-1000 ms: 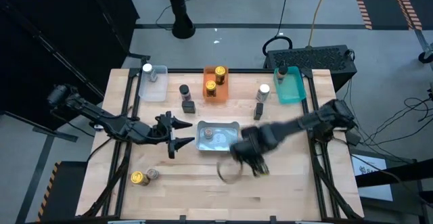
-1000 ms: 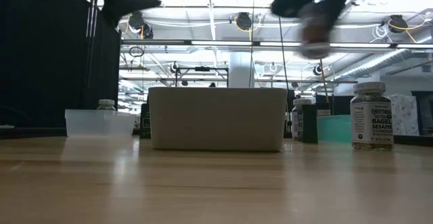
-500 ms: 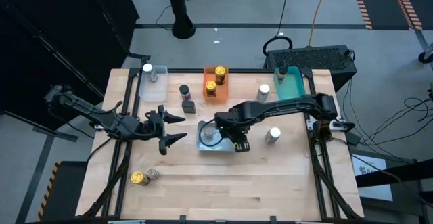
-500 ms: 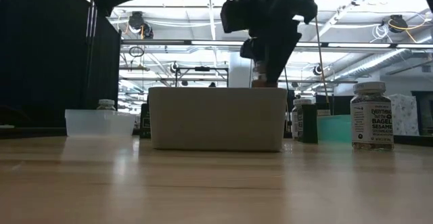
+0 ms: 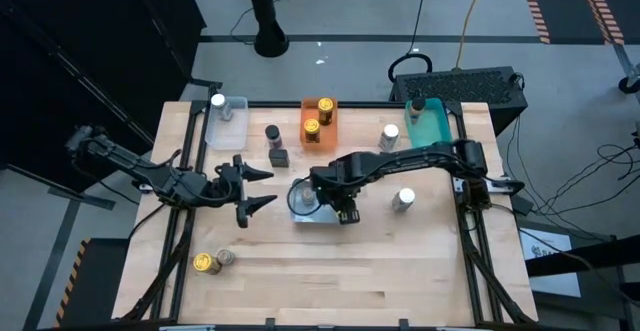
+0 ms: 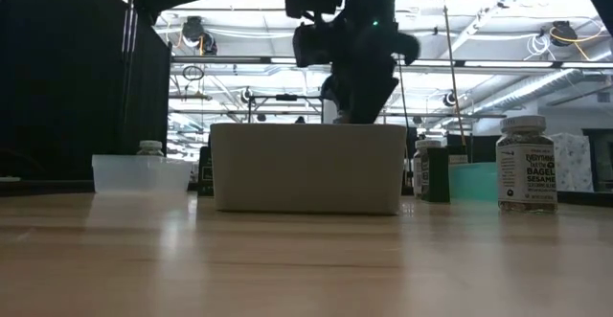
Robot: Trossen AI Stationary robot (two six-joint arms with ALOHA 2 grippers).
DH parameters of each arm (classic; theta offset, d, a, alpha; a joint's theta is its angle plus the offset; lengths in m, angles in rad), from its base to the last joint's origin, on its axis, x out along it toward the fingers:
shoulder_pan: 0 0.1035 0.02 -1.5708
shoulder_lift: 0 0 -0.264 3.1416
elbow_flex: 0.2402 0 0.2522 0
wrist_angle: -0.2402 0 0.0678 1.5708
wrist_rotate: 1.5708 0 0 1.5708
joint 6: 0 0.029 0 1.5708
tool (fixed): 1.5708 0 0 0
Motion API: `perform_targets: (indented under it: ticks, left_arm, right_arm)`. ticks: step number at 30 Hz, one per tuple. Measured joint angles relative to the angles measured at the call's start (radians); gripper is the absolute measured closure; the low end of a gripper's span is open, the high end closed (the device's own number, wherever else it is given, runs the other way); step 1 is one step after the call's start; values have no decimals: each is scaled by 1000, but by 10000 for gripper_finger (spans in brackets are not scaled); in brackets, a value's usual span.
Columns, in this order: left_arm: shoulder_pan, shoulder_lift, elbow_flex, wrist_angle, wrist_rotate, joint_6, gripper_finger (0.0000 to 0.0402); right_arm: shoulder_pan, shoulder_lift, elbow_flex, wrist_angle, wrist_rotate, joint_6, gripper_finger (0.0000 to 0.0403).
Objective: Sort spices by type
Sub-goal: Put the right brown seasoning bottle into the gray bin
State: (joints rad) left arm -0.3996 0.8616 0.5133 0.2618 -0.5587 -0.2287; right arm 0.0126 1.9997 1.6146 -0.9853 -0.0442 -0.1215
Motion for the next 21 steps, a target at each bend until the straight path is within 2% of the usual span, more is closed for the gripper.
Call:
perform_targets:
  ticks: [13, 21]
  left_arm:
    - [0, 0, 0, -16, 0, 2, 98]
    - [0, 0, 0, -21, 0, 1, 98]
  right_arm:
    - [-39, 81, -1, -20, 24, -48, 249]
    - [-38, 82, 0, -17, 54, -56, 172]
